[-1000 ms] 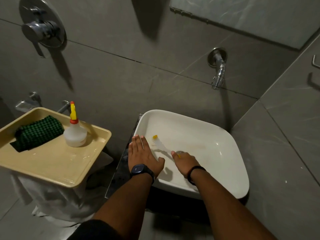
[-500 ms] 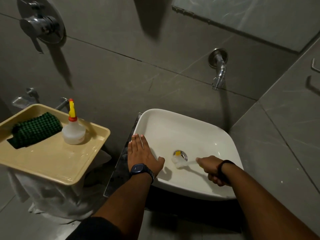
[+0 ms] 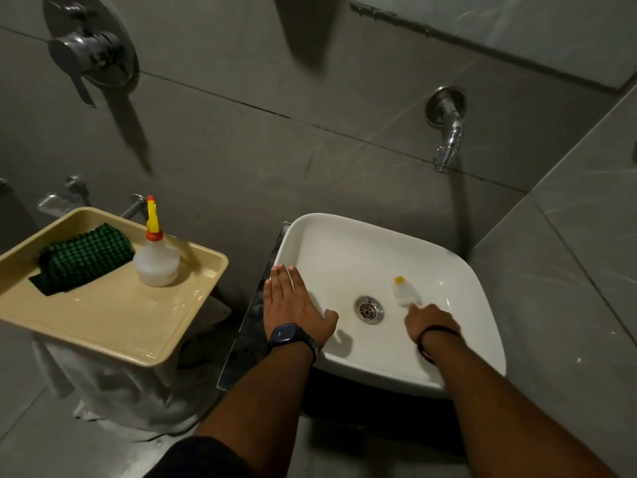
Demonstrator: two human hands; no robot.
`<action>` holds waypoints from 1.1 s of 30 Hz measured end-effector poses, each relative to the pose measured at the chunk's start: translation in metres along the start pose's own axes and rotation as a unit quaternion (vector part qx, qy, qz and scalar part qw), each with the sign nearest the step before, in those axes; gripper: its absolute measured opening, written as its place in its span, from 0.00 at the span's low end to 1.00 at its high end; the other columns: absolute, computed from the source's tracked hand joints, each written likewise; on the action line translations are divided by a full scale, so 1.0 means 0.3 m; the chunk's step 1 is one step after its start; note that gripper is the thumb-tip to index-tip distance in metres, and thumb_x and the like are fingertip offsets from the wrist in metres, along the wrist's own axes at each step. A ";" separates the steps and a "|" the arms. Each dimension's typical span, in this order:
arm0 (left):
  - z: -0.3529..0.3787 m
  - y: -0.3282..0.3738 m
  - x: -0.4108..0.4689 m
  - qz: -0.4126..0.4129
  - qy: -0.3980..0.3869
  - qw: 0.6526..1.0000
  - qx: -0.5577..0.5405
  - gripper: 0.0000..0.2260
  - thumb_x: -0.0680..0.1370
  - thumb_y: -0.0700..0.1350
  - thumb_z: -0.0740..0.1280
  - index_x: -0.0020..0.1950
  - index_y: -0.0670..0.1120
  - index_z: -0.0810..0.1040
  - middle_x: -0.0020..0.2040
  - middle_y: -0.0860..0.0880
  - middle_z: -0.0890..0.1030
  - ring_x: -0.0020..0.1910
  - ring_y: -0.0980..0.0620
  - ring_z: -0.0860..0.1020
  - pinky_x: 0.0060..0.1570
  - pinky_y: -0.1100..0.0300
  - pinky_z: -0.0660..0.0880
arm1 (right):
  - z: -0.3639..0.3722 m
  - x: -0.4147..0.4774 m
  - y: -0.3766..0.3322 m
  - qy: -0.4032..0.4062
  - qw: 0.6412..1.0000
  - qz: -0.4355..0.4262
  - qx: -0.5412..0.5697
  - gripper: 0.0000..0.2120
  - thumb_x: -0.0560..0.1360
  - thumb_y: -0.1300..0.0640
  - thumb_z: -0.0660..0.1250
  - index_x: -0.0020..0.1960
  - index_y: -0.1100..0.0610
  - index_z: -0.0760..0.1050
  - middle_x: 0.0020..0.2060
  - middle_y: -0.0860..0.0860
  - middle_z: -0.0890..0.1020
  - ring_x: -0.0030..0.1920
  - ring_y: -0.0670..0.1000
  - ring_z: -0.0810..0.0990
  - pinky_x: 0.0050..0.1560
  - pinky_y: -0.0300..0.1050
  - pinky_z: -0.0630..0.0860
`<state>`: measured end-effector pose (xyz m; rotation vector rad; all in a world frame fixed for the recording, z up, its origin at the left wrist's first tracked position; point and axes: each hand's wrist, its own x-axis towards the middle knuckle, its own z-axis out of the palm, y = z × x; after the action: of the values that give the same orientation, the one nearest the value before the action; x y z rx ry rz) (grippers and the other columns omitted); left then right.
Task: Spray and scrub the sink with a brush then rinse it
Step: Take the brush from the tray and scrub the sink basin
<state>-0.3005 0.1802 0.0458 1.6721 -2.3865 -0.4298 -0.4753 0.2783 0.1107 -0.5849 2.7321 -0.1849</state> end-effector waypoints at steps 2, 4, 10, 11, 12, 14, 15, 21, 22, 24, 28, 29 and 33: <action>-0.004 -0.003 0.006 -0.001 0.000 1.000 0.007 0.48 0.68 0.67 0.57 0.76 0.40 0.40 0.78 0.39 0.45 0.76 0.41 0.43 0.71 0.49 0.38 | -0.049 0.008 0.071 -0.007 0.999 0.038 -0.010 0.26 0.79 0.45 0.52 0.65 0.63 0.71 0.61 0.64 0.77 0.58 0.62 0.76 0.59 0.51 0.71; -0.007 -0.007 0.009 0.001 -0.004 1.000 0.007 0.49 0.68 0.67 0.58 0.76 0.40 0.40 0.78 0.39 0.45 0.76 0.41 0.43 0.72 0.48 0.39 | -0.076 -0.025 0.078 -0.071 0.996 0.043 0.014 0.25 0.78 0.45 0.53 0.61 0.64 0.72 0.50 0.64 0.80 0.42 0.59 0.79 0.47 0.50 0.76; -0.020 -0.001 -0.009 0.007 -0.013 1.000 0.000 0.49 0.69 0.67 0.58 0.76 0.40 0.40 0.78 0.39 0.44 0.76 0.41 0.42 0.72 0.49 0.39 | -0.082 -0.155 0.015 -0.212 0.975 0.007 0.060 0.18 0.75 0.43 0.55 0.44 0.59 0.70 0.26 0.56 0.73 0.19 0.51 0.68 0.24 0.36 0.68; -0.022 0.001 -0.011 0.008 -0.011 1.000 -0.002 0.48 0.69 0.67 0.58 0.76 0.39 0.40 0.78 0.39 0.44 0.76 0.42 0.43 0.72 0.49 0.39 | -0.071 -0.154 0.004 -0.179 0.982 -0.013 0.053 0.20 0.76 0.43 0.54 0.50 0.59 0.72 0.34 0.59 0.79 0.26 0.54 0.75 0.29 0.41 0.73; -0.024 0.001 -0.013 0.008 -0.009 1.000 -0.005 0.48 0.69 0.67 0.58 0.76 0.39 0.40 0.78 0.39 0.44 0.76 0.42 0.43 0.72 0.49 0.39 | -0.049 -0.141 -0.005 -0.126 0.991 -0.027 0.024 0.23 0.77 0.43 0.53 0.57 0.60 0.73 0.46 0.61 0.82 0.38 0.58 0.79 0.41 0.47 0.77; -0.023 0.001 -0.017 0.011 -0.010 1.000 -0.008 0.48 0.69 0.66 0.58 0.76 0.39 0.40 0.78 0.39 0.44 0.76 0.42 0.43 0.72 0.49 0.39 | 0.011 -0.129 -0.025 -0.052 0.998 -0.028 0.005 0.26 0.79 0.43 0.53 0.64 0.62 0.71 0.61 0.62 0.78 0.58 0.61 0.77 0.57 0.49 0.72; -0.022 0.000 -0.017 0.013 -0.010 1.000 -0.008 0.48 0.69 0.66 0.58 0.76 0.39 0.40 0.78 0.39 0.44 0.76 0.42 0.43 0.72 0.49 0.39 | 0.046 -0.134 -0.044 -0.055 0.998 -0.033 0.025 0.27 0.78 0.42 0.53 0.65 0.62 0.70 0.62 0.62 0.77 0.60 0.61 0.76 0.60 0.49 0.72; -0.014 -0.001 -0.013 0.012 0.001 1.000 -0.006 0.48 0.69 0.67 0.56 0.76 0.39 0.40 0.78 0.38 0.45 0.76 0.42 0.42 0.72 0.49 0.37 | 0.121 -0.134 -0.134 -0.074 0.991 -0.112 0.015 0.29 0.77 0.39 0.52 0.66 0.59 0.72 0.64 0.62 0.76 0.62 0.62 0.75 0.61 0.50 0.71; -0.013 -0.001 -0.014 0.012 0.005 1.000 -0.009 0.48 0.68 0.66 0.57 0.76 0.39 0.41 0.78 0.38 0.45 0.76 0.42 0.43 0.72 0.50 0.38 | 0.098 -0.118 -0.115 -0.044 0.995 -0.087 -0.001 0.28 0.78 0.41 0.52 0.65 0.60 0.72 0.64 0.62 0.76 0.62 0.62 0.75 0.61 0.51 0.70; -0.013 0.000 -0.015 0.012 0.009 1.000 -0.013 0.48 0.68 0.66 0.57 0.76 0.39 0.41 0.78 0.38 0.46 0.76 0.42 0.43 0.72 0.50 0.38 | 0.038 -0.081 -0.058 -0.013 0.999 -0.022 -0.033 0.26 0.78 0.44 0.53 0.65 0.61 0.72 0.64 0.63 0.76 0.63 0.62 0.74 0.62 0.51 0.70; -0.011 -0.004 -0.008 0.011 0.009 1.000 -0.012 0.48 0.68 0.66 0.57 0.76 0.39 0.42 0.78 0.38 0.46 0.76 0.42 0.43 0.72 0.50 0.38 | -0.108 -0.073 -0.052 -0.154 0.983 0.032 -0.097 0.20 0.76 0.48 0.54 0.42 0.65 0.72 0.33 0.62 0.77 0.32 0.56 0.76 0.33 0.43 0.73; -0.009 -0.005 -0.007 0.009 0.009 1.000 -0.014 0.48 0.68 0.66 0.57 0.76 0.39 0.42 0.78 0.38 0.46 0.76 0.42 0.43 0.72 0.50 0.38 | -0.133 -0.089 -0.073 -0.208 0.972 0.048 -0.098 0.19 0.76 0.48 0.54 0.36 0.63 0.68 0.27 0.58 0.71 0.24 0.53 0.68 0.26 0.40 0.65; -0.005 -0.006 -0.013 0.009 0.015 1.000 -0.017 0.47 0.68 0.65 0.57 0.76 0.39 0.41 0.78 0.38 0.47 0.76 0.42 0.44 0.72 0.50 0.39 | -0.122 -0.130 -0.124 -0.293 0.956 0.030 0.001 0.19 0.76 0.43 0.53 0.36 0.58 0.65 0.18 0.51 0.66 0.16 0.49 0.59 0.21 0.32 0.59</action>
<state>-0.2972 0.1830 0.0468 1.6307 -2.3574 -0.4378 -0.4410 0.2628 0.1640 -0.4624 2.1685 0.0065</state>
